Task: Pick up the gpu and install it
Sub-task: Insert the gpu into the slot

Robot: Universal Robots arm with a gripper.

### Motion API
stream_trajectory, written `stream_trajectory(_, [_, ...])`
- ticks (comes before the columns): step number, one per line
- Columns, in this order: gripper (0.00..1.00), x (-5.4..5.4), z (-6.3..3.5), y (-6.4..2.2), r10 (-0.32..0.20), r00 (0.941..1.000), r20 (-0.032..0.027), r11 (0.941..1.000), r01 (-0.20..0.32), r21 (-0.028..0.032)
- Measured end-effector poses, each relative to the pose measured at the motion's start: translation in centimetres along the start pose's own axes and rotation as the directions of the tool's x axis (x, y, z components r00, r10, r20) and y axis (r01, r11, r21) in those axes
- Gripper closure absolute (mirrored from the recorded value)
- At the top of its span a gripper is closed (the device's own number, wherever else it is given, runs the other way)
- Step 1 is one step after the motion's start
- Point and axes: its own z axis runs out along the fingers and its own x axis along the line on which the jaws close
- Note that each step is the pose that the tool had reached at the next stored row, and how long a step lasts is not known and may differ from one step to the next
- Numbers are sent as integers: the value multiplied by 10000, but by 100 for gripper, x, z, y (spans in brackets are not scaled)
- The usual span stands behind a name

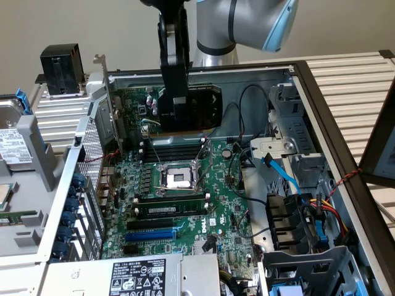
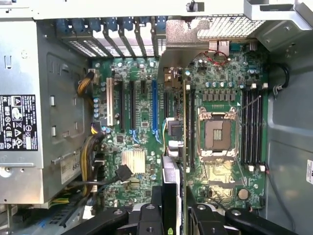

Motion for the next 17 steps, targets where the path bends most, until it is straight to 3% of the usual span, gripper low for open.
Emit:
stream_trajectory(4, [73,-69,18,6,-26,9994,-351,10000,27,14])
stream_trajectory(5, [73,-84,27,8,-30,9993,-382,10000,31,16])
stream_trajectory(6, [73,-83,35,11,-32,9994,-343,10000,32,15])
stream_trajectory(7, [73,-83,38,20,-34,9998,-208,10000,35,6])
stream_trajectory(9, [73,-83,45,39,-43,10000,-21,10000,43,-22])
stream_trajectory(11, [73,-82,58,60,-55,9999,86,10000,55,-46])
stream_trajectory(17, [73,-81,132,120,-75,9999,89,9998,77,-201])
